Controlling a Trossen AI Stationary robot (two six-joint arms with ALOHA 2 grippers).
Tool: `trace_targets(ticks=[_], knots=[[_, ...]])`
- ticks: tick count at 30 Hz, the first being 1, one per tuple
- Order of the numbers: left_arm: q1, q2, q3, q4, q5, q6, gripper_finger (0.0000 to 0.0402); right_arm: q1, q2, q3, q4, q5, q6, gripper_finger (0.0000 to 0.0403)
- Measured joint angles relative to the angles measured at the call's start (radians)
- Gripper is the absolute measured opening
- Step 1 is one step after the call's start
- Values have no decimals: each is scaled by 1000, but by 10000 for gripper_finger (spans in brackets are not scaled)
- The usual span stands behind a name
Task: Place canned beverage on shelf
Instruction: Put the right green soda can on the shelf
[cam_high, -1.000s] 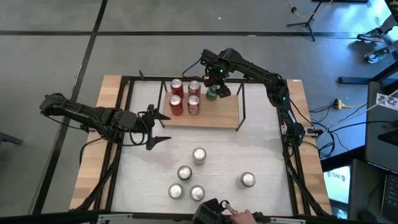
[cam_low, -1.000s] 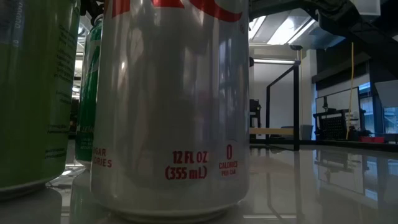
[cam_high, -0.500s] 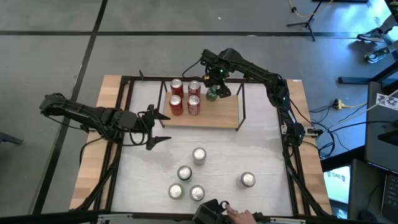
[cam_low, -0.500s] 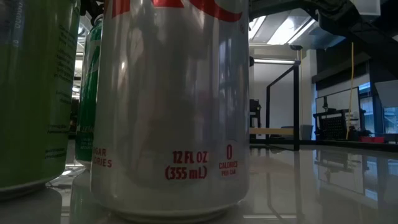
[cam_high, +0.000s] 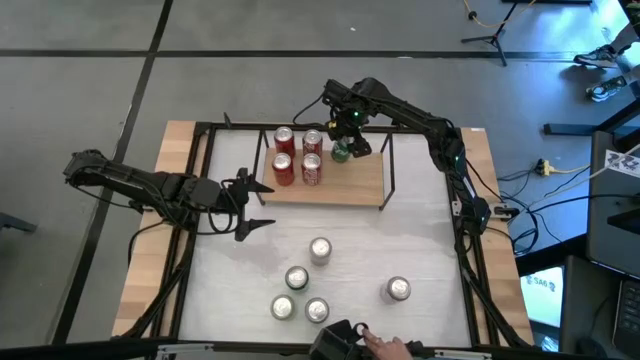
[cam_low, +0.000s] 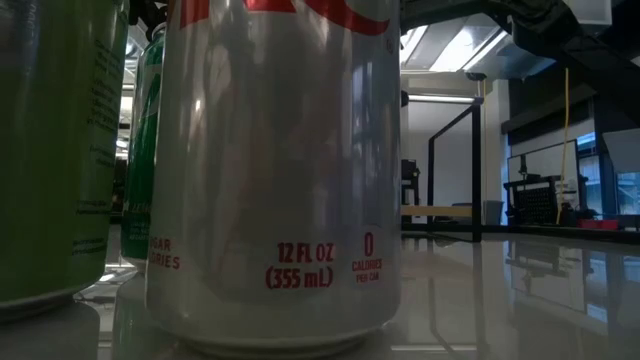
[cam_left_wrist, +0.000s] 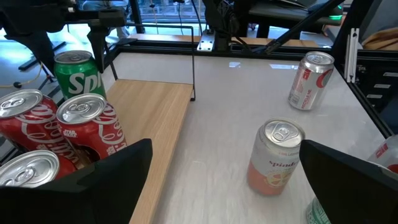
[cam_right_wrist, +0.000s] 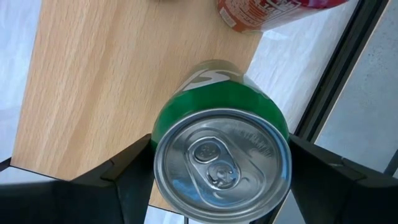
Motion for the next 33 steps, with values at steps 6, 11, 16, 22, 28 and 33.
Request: trace_targets(ticks=[6,11,16,22,28,33], knots=[[0,0,0,0,0,0,396,0,0,0,0,-36,0,296],[0,0,0,0,0,0,396,0,0,0,4,-60,-8,296],[0,0,0,0,0,0,396,-1,0,0,4,-51,-55,296],[0,0,0,0,0,0,396,-7,22,1,6,-30,-55,296],[0,0,0,0,0,0,396,-8,34,5,13,-37,-53,296],[0,0,0,0,0,0,396,-8,37,11,12,-37,-53,296]])
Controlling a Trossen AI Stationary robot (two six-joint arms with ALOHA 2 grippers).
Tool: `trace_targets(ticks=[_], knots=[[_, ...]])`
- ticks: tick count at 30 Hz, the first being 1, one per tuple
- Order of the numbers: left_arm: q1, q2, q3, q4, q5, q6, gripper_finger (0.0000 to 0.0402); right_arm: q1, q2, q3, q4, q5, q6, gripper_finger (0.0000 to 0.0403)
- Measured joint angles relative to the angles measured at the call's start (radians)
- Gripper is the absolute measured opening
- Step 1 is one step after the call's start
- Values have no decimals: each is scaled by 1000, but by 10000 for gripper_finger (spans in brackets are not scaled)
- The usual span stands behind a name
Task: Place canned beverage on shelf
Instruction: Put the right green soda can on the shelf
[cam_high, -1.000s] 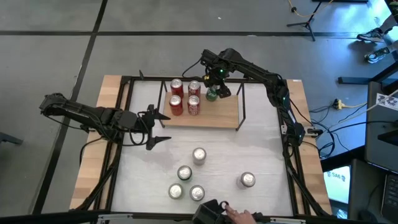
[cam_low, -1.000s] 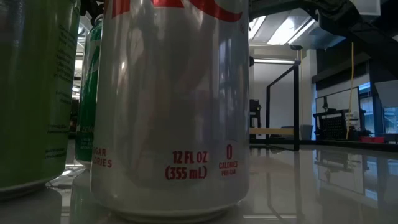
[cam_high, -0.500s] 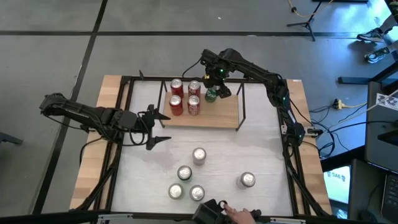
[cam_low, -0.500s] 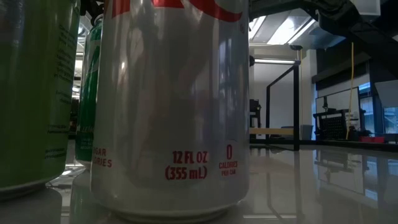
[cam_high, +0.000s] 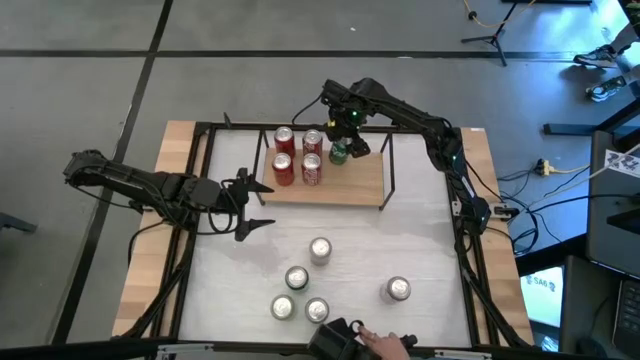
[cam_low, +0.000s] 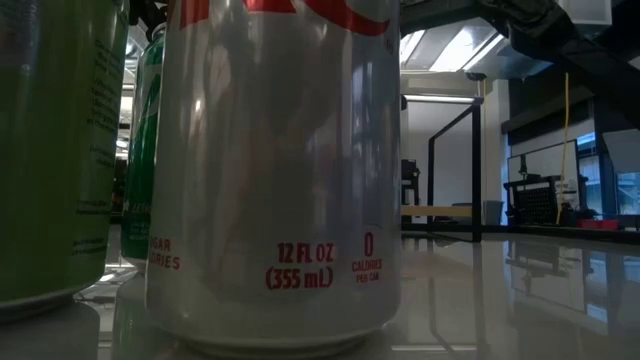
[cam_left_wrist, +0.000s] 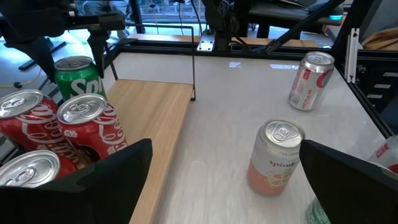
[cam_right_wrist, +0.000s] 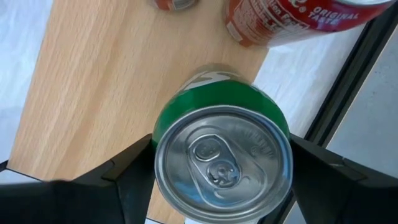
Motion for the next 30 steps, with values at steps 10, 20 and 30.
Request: trace_targets(ticks=[10,20,30], knots=[[0,0,0,0,0,0,396,0,14,-6,-17,6,0,355],[0,0,0,0,0,0,396,0,10,-4,-19,2,0,391],[0,0,0,0,0,0,396,0,10,-4,-18,-22,-3,391]])
